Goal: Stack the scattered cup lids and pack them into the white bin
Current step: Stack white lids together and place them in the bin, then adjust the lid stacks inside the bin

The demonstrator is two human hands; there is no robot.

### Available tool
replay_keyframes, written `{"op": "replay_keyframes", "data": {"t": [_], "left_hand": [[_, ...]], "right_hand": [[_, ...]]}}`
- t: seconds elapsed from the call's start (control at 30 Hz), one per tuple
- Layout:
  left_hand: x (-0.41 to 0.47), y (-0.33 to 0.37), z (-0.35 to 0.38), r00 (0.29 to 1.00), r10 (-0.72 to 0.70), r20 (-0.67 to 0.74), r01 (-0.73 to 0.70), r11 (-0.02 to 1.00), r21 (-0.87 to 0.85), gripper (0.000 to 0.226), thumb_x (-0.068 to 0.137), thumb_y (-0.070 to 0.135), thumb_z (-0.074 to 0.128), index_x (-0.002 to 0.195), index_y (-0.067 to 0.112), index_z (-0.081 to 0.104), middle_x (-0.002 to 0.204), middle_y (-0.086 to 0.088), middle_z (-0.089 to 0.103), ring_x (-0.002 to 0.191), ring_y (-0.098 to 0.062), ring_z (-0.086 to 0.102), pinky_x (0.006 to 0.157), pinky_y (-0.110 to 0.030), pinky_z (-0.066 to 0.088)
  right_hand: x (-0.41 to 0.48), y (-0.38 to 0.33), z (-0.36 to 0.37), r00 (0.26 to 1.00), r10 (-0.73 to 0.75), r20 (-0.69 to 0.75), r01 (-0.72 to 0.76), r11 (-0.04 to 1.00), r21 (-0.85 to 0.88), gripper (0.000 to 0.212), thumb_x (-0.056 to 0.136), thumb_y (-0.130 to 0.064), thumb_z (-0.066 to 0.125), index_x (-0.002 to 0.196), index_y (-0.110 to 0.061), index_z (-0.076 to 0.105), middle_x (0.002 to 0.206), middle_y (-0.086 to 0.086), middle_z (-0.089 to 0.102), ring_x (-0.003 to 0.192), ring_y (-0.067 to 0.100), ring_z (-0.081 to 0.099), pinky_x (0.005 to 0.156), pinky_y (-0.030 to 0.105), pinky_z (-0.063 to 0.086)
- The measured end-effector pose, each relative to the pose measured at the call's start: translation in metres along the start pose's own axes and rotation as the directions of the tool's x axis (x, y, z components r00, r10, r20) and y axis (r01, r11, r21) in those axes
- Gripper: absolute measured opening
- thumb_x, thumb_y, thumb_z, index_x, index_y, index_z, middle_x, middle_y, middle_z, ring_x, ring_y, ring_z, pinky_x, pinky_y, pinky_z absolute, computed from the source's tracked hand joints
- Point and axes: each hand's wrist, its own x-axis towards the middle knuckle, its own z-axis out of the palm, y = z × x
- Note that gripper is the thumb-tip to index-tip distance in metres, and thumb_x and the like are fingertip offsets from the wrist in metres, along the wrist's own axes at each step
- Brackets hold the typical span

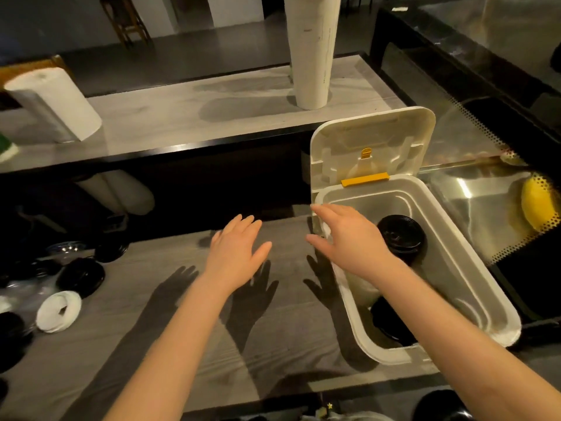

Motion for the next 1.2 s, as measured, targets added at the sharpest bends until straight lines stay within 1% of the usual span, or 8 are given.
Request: {"op": "replay_keyframes", "data": {"t": [0.13, 0.23, 0.47, 0.73, 0.87, 1.03, 1.13, 1.2], "left_hand": [[-0.025, -0.053, -0.009, 0.991, -0.135, -0.014, 0.135, 0.991, -0.014, 0.06, 0.096, 0.048, 0.038, 0.147, 0.018, 0.028, 0.155, 0.0, 0.024, 0.146, -0.017, 0.011, 0.115, -0.044, 0.016], [-0.043, -0.095, -0.018, 0.974, -0.226, -0.018, 0.226, 0.974, -0.021, 0.059, 0.096, 0.046, 0.039, 0.147, 0.018, 0.028, 0.156, 0.001, 0.022, 0.146, -0.017, 0.01, 0.114, -0.043, 0.017], [-0.075, -0.209, -0.028, 0.943, -0.332, -0.021, 0.331, 0.943, -0.041, 0.059, 0.095, 0.045, 0.043, 0.145, 0.014, 0.033, 0.154, -0.003, 0.028, 0.144, -0.021, 0.016, 0.114, -0.042, 0.02], [-0.102, -0.35, -0.007, 0.913, -0.392, 0.11, 0.401, 0.912, -0.086, 0.058, 0.093, 0.04, 0.051, 0.142, 0.011, 0.038, 0.147, -0.008, 0.038, 0.136, -0.026, 0.03, 0.111, -0.038, 0.03], [-0.101, -0.406, 0.002, 0.858, -0.453, 0.242, 0.447, 0.891, 0.085, 0.068, 0.089, 0.048, 0.054, 0.144, 0.015, 0.03, 0.148, -0.005, 0.034, 0.138, -0.026, 0.023, 0.111, -0.04, 0.028], [-0.107, -0.45, 0.014, 0.847, -0.441, 0.296, 0.402, 0.896, 0.186, 0.086, 0.072, 0.054, 0.067, 0.14, 0.015, 0.03, 0.148, -0.004, 0.032, 0.142, -0.026, 0.016, 0.109, -0.041, 0.024], [-0.11, -0.459, 0.022, 0.866, -0.399, 0.303, 0.359, 0.916, 0.181, 0.096, 0.073, 0.049, 0.07, 0.146, 0.013, 0.021, 0.152, -0.006, 0.027, 0.144, -0.026, 0.012, 0.111, -0.041, 0.019], [-0.111, -0.462, 0.024, 0.886, -0.37, 0.281, 0.338, 0.928, 0.155, 0.095, 0.073, 0.047, 0.071, 0.146, 0.014, 0.021, 0.15, -0.005, 0.028, 0.142, -0.026, 0.015, 0.111, -0.041, 0.019]], "right_hand": [[0.021, -0.053, 0.017, 0.99, -0.141, 0.029, 0.139, 0.988, 0.066, 0.06, 0.093, -0.048, 0.048, 0.146, -0.026, 0.031, 0.148, -0.002, 0.039, 0.136, 0.017, 0.035, 0.105, 0.034, 0.036], [0.038, -0.096, 0.034, 0.974, -0.214, 0.074, 0.208, 0.975, 0.083, 0.058, 0.094, -0.047, 0.048, 0.145, -0.025, 0.033, 0.146, -0.001, 0.041, 0.134, 0.019, 0.037, 0.103, 0.037, 0.041], [0.074, -0.205, 0.084, 0.956, -0.251, 0.15, 0.232, 0.964, 0.132, 0.047, 0.092, -0.042, 0.052, 0.134, -0.023, 0.047, 0.129, 0.0, 0.055, 0.119, 0.02, 0.049, 0.091, 0.038, 0.047], [0.103, -0.317, 0.157, 0.952, -0.166, 0.259, 0.169, 0.986, 0.009, 0.047, 0.092, -0.043, 0.051, 0.135, -0.023, 0.046, 0.131, 0.003, 0.056, 0.114, 0.023, 0.056, 0.089, 0.038, 0.05], [0.112, -0.351, 0.19, 0.939, -0.09, 0.331, 0.106, 0.994, -0.032, 0.046, 0.093, -0.042, 0.05, 0.135, -0.023, 0.046, 0.131, 0.003, 0.056, 0.115, 0.023, 0.055, 0.088, 0.038, 0.05], [0.119, -0.381, 0.212, 0.916, 0.008, 0.401, 0.013, 0.999, -0.049, 0.045, 0.093, -0.043, 0.049, 0.135, -0.025, 0.045, 0.129, 0.003, 0.057, 0.114, 0.023, 0.056, 0.088, 0.037, 0.051], [0.123, -0.392, 0.219, 0.902, 0.06, 0.428, -0.038, 0.997, -0.06, 0.046, 0.094, -0.044, 0.048, 0.135, -0.025, 0.044, 0.13, 0.002, 0.056, 0.113, 0.023, 0.056, 0.089, 0.038, 0.052], [0.123, -0.396, 0.222, 0.905, 0.068, 0.421, -0.054, 0.997, -0.046, 0.046, 0.093, -0.044, 0.048, 0.135, -0.025, 0.044, 0.128, 0.002, 0.058, 0.112, 0.023, 0.057, 0.089, 0.038, 0.052]]}}
